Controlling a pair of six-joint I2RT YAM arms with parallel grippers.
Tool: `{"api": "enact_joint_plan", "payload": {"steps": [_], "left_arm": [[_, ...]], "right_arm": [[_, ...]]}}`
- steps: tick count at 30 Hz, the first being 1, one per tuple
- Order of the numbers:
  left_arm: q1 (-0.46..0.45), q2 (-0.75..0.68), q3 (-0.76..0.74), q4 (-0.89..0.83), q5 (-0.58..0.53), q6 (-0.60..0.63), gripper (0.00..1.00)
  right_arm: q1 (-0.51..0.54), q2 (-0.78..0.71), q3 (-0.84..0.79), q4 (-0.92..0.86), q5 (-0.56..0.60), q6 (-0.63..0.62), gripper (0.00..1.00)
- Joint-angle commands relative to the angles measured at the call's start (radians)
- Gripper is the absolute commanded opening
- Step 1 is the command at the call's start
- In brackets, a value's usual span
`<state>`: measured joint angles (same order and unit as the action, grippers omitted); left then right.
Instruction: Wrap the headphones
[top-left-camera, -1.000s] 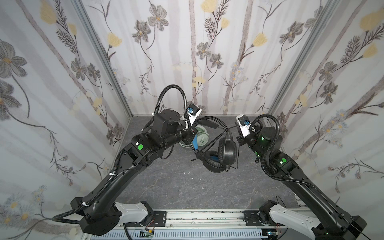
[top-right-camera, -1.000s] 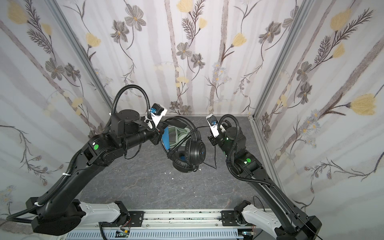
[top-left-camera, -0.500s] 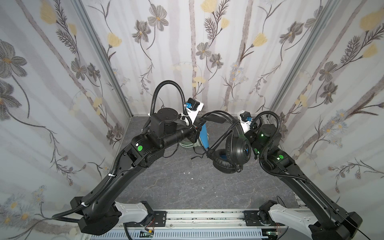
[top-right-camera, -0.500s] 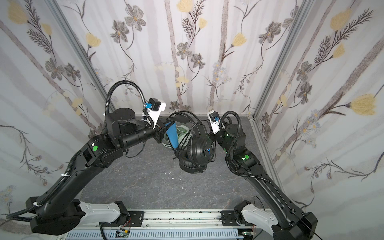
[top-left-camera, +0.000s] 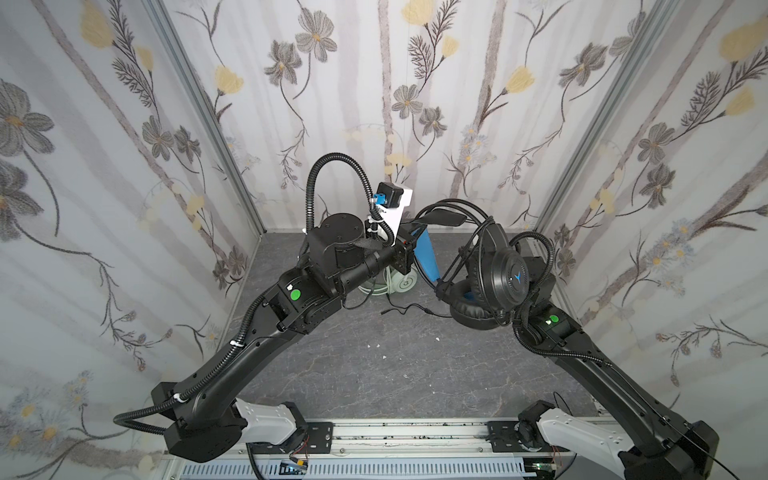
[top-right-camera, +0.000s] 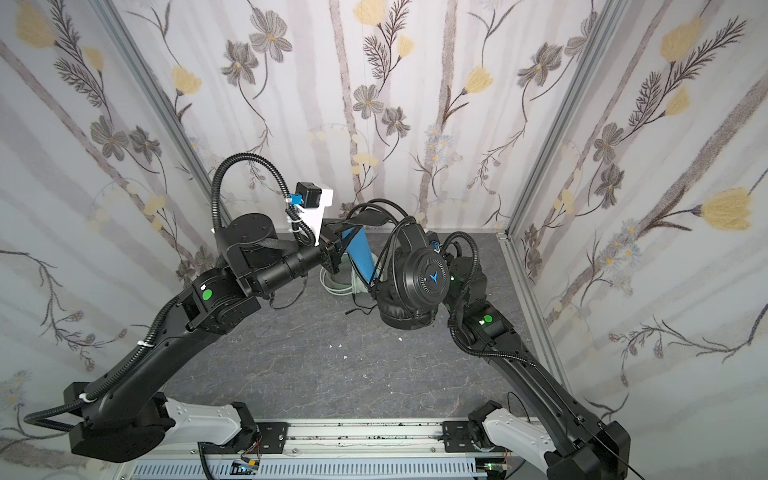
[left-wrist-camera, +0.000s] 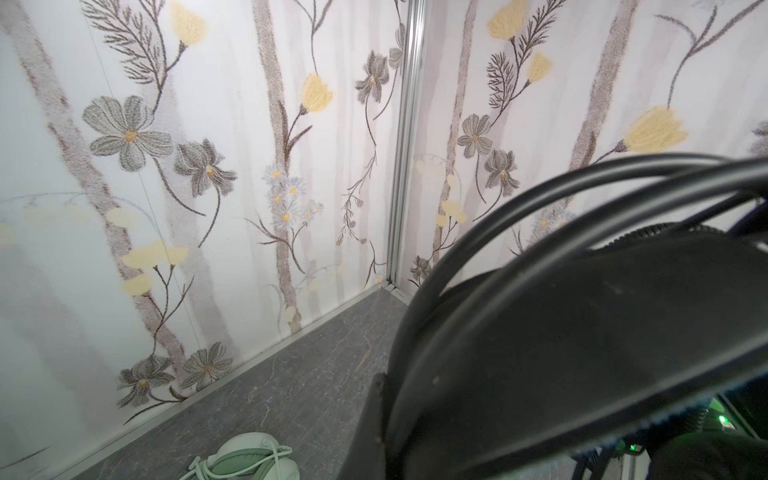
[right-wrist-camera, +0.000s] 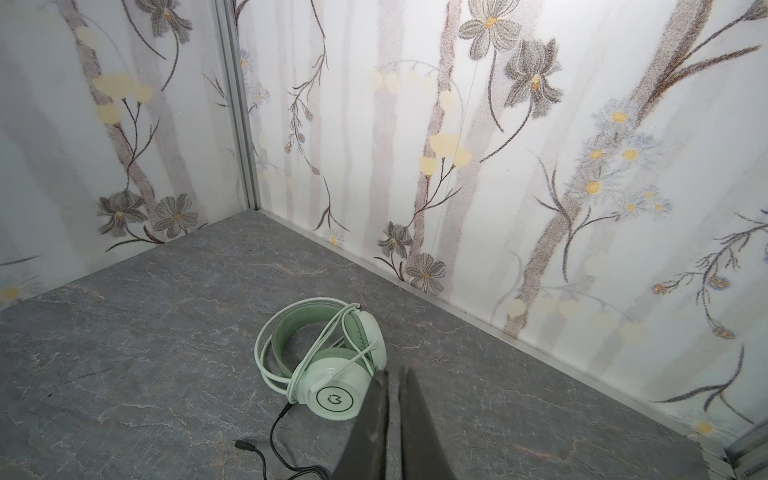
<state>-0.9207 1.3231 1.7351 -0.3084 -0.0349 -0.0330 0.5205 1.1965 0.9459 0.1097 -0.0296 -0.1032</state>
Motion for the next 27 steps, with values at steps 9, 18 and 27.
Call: {"api": "enact_joint_plan", "payload": {"steps": [9, 18, 27], "left_arm": [[-0.052, 0.034, 0.024, 0.292, -0.219, -0.107, 0.0], [-0.069, 0.072, 0.025, 0.386, -0.349, -0.185, 0.0], [-0.073, 0.13, 0.094, 0.421, -0.437, -0.237, 0.0]], "right_arm": [[-0.001, 0.041, -0.074, 0.127, -0.108, 0.131, 0.09], [-0.009, 0.053, -0.134, 0.196, -0.179, 0.204, 0.1], [-0.007, 0.071, -0.19, 0.224, -0.267, 0.242, 0.07]]}}
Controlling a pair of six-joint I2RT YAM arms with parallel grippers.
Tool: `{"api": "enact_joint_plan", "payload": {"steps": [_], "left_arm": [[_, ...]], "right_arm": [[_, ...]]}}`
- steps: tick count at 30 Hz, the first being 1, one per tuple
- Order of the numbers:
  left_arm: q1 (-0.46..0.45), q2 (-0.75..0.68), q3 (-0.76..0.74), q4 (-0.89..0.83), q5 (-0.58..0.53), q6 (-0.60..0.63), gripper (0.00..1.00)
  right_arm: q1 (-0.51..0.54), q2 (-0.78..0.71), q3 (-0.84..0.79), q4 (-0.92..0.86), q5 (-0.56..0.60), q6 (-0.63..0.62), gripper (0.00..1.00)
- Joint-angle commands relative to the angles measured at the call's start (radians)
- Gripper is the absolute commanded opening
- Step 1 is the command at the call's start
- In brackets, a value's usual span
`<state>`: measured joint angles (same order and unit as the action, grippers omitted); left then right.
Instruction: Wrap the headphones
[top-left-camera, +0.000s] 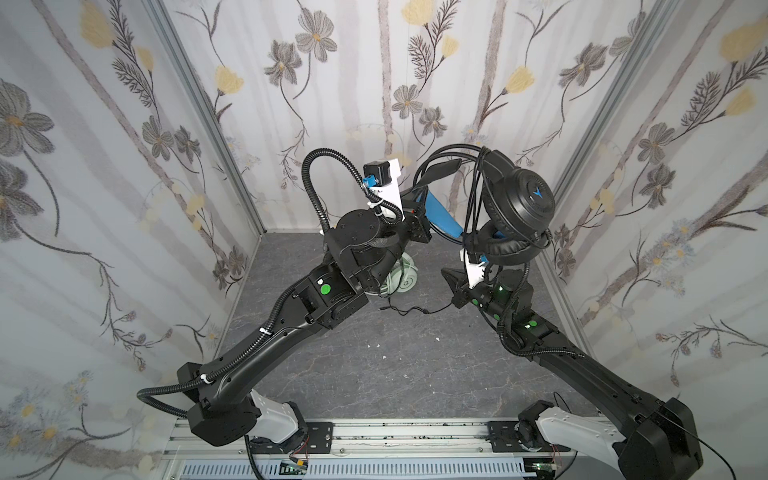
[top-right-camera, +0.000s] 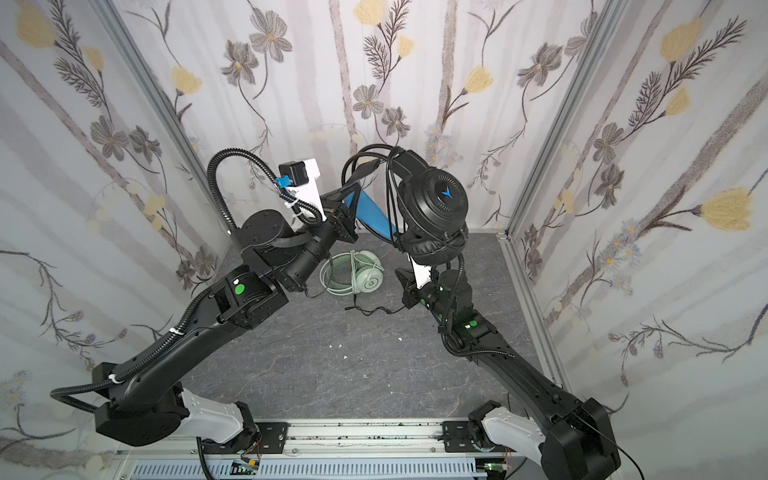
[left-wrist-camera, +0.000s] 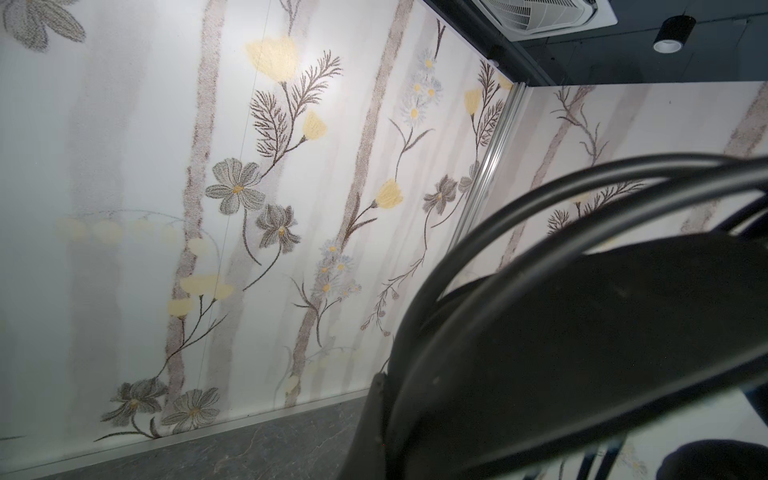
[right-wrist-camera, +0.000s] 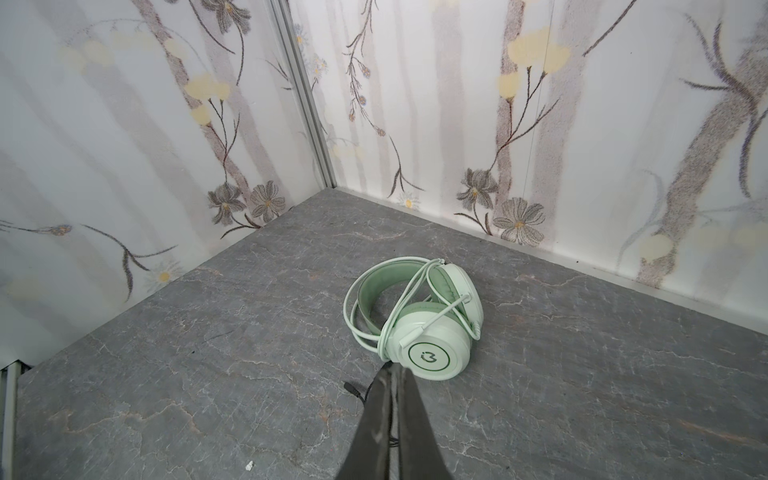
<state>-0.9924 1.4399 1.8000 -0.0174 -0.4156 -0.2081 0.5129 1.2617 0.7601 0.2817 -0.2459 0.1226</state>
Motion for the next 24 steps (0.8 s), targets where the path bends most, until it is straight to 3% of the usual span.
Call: {"api": "enact_joint_plan", "payload": {"steps": [1, 10, 18, 24], "left_arm": [[-0.001, 0.024, 0.04, 0.129, -0.065, -0.066, 0.0], [-0.005, 0.096, 0.11, 0.131, -0.177, -0.083, 0.0], [-0.003, 0.152, 0.167, 0.147, -0.349, 0.083, 0.0], [0.016, 0.189, 0.18, 0.164, -0.412, 0.166, 0.0]], "right_arm": [[0.001, 0.005, -0.004, 0.036, -0.059, 0.005, 0.07], [0.014, -0.054, -0.073, -0.089, -0.061, -0.07, 0.0], [0.083, -0.124, -0.087, -0.214, 0.03, -0.124, 0.0], [0.176, -0.15, -0.068, -0.275, 0.09, -0.153, 0.0]]}}
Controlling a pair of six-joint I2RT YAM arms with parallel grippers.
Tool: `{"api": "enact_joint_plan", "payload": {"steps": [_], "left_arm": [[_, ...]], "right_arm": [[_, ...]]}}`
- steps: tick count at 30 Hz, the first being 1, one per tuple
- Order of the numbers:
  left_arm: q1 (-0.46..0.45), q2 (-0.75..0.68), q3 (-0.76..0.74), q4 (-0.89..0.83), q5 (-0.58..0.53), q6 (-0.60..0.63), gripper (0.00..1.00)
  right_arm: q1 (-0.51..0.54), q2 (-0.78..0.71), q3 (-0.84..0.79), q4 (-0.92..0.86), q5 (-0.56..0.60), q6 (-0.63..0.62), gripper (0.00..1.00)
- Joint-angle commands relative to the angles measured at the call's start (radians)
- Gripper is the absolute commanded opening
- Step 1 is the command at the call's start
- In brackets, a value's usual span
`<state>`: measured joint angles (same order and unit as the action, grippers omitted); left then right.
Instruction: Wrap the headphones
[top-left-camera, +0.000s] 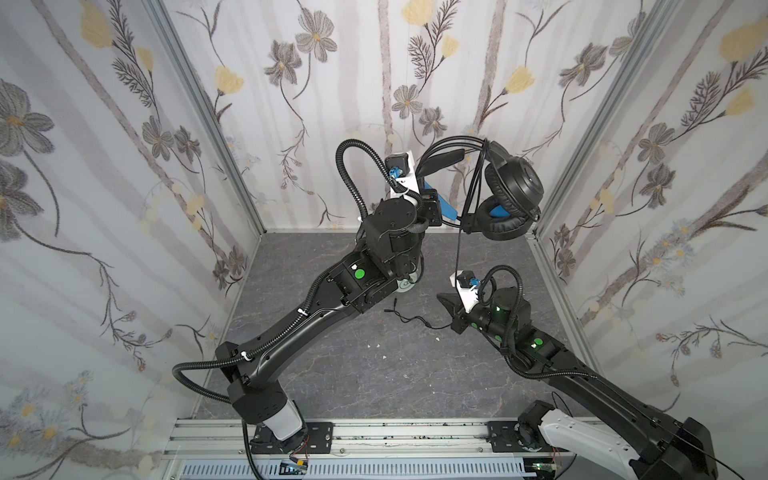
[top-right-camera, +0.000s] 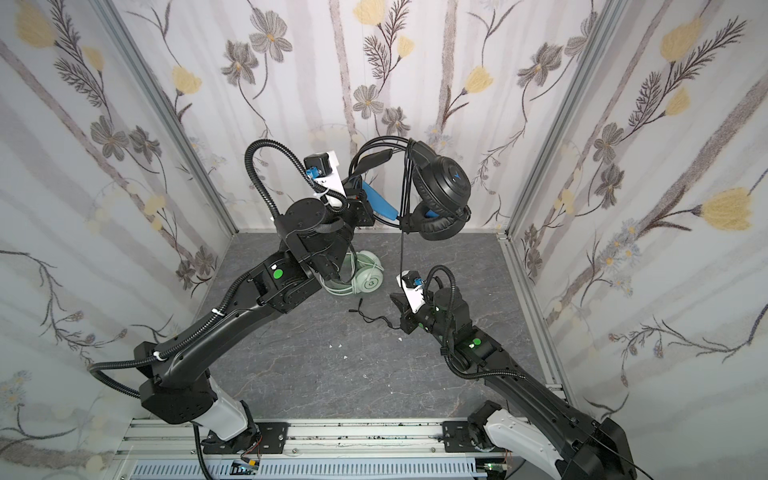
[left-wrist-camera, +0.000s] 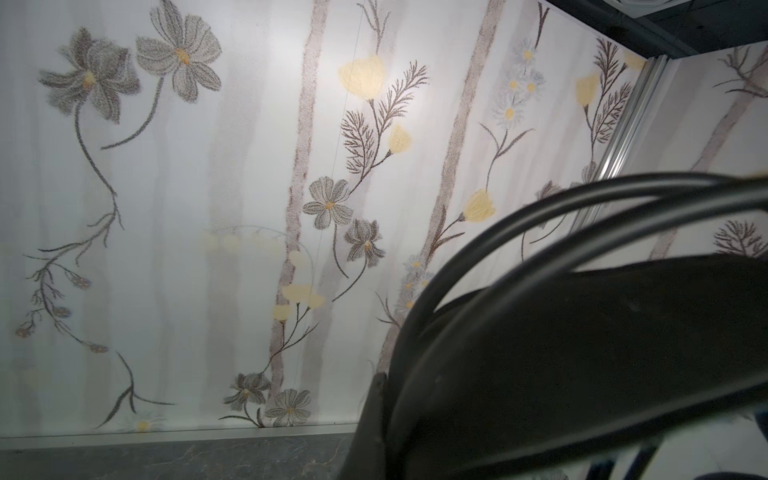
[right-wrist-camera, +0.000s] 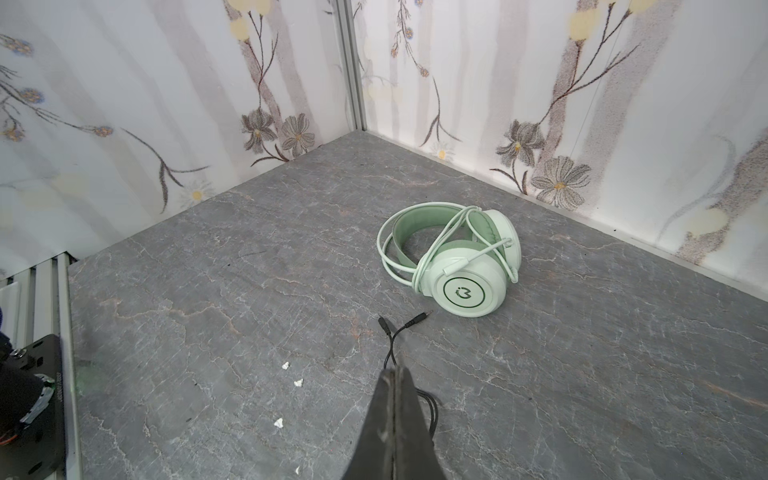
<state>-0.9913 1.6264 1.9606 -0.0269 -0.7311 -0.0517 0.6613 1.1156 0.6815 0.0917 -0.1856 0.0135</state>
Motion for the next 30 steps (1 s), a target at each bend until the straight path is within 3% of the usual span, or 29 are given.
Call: {"api": "enact_joint_plan", "payload": {"steps": [1, 17, 25, 30], "left_arm": [[0.019, 0.004, 0.019, 0.171, -0.105, 0.008, 0.0], [0.107, 0.076, -0.13, 0.146, -0.279, 0.091, 0.0], [0.148, 0.081, -0.245, 0.088, -0.294, 0.054, 0.0], [0.153, 0.056, -0.313, 0.068, -0.248, 0.119, 0.0]], "right_arm": [[0.04, -0.006, 0.015, -0.092, 0.032, -0.045, 0.0], [0.202, -0.04, 0.15, -0.215, 0.107, -0.084, 0.0], [0.233, -0.046, 0.221, -0.275, 0.151, -0.128, 0.0], [0.235, -0.046, 0.288, -0.328, 0.228, -0.231, 0.01]]}}
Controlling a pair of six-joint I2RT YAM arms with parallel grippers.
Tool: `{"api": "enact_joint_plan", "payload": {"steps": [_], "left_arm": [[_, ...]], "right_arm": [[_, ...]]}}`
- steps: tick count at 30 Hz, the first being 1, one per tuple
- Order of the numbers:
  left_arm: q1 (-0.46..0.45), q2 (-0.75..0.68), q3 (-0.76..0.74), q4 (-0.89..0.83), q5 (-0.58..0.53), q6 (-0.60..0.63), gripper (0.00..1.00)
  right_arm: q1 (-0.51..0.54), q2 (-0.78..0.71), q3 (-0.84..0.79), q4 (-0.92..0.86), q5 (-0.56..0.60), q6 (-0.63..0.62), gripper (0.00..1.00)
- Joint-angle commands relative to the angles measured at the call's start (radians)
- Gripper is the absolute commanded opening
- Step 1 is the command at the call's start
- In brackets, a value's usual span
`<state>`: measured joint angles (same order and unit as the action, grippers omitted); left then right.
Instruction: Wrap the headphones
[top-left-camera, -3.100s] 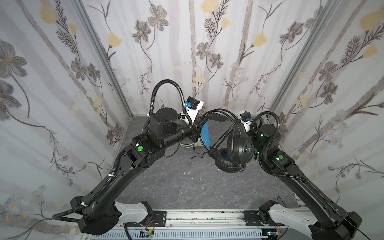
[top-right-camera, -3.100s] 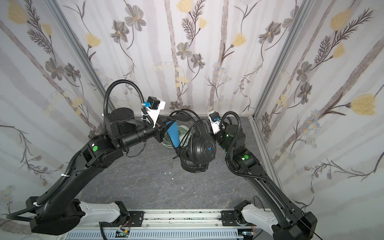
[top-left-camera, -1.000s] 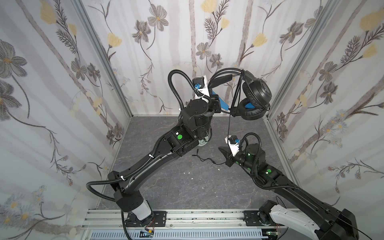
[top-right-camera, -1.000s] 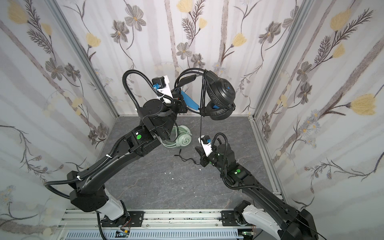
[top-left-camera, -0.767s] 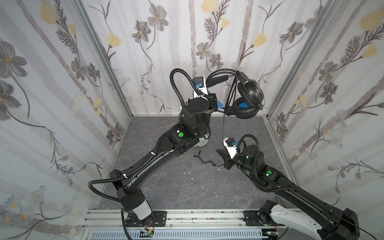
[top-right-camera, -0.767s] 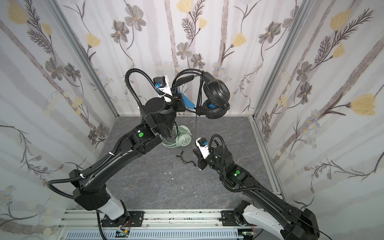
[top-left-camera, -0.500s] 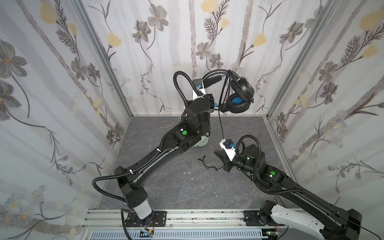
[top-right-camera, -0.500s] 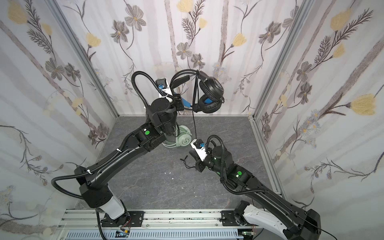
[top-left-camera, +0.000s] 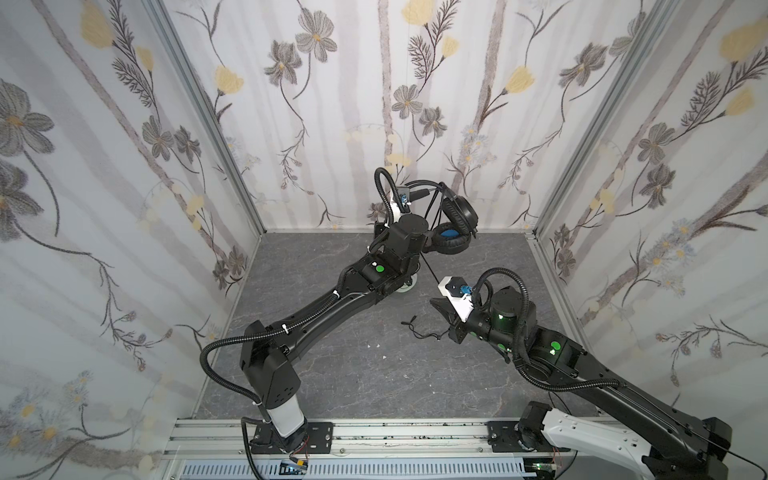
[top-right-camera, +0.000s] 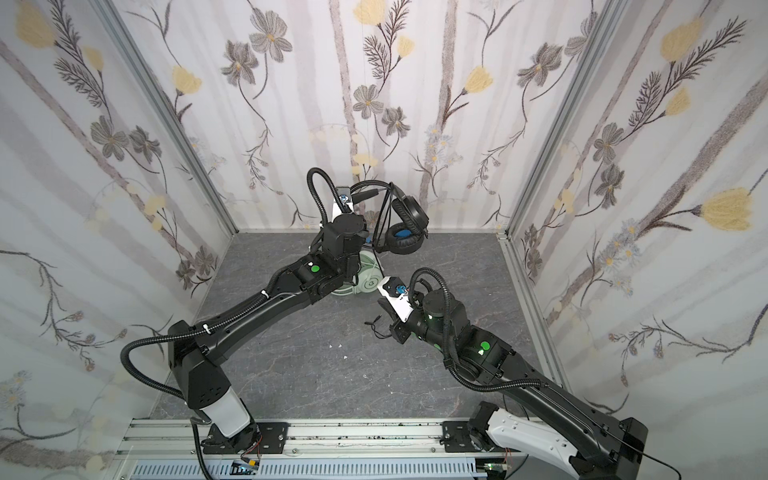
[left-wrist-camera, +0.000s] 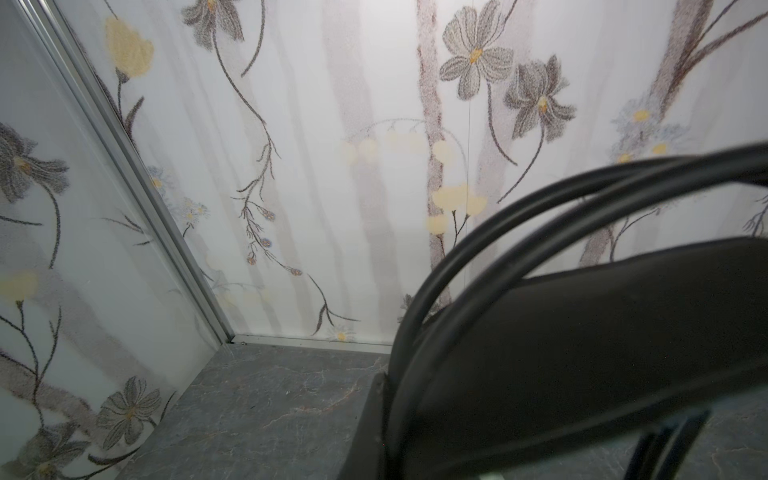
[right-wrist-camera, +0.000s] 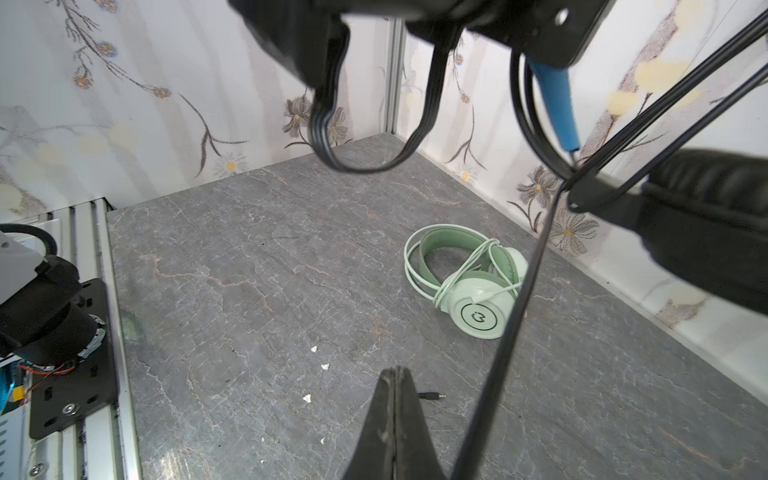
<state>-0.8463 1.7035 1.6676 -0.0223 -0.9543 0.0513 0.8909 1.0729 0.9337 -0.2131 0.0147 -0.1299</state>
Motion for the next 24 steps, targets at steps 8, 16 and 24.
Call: {"api": "enact_joint_plan", "payload": {"steps": [8, 16, 24], "left_arm": [[0.012, -0.081, -0.093, -0.141, 0.142, 0.131, 0.0], [0.032, -0.168, -0.197, -0.283, 0.391, 0.222, 0.0], [0.037, -0.252, -0.293, -0.314, 0.55, 0.262, 0.0]], "right_arm": [[0.014, 0.059, 0.18, -0.173, 0.224, -0.288, 0.02], [0.026, 0.013, 0.18, -0.168, 0.262, -0.386, 0.1], [0.031, 0.028, 0.189, -0.197, 0.33, -0.418, 0.06]]}}
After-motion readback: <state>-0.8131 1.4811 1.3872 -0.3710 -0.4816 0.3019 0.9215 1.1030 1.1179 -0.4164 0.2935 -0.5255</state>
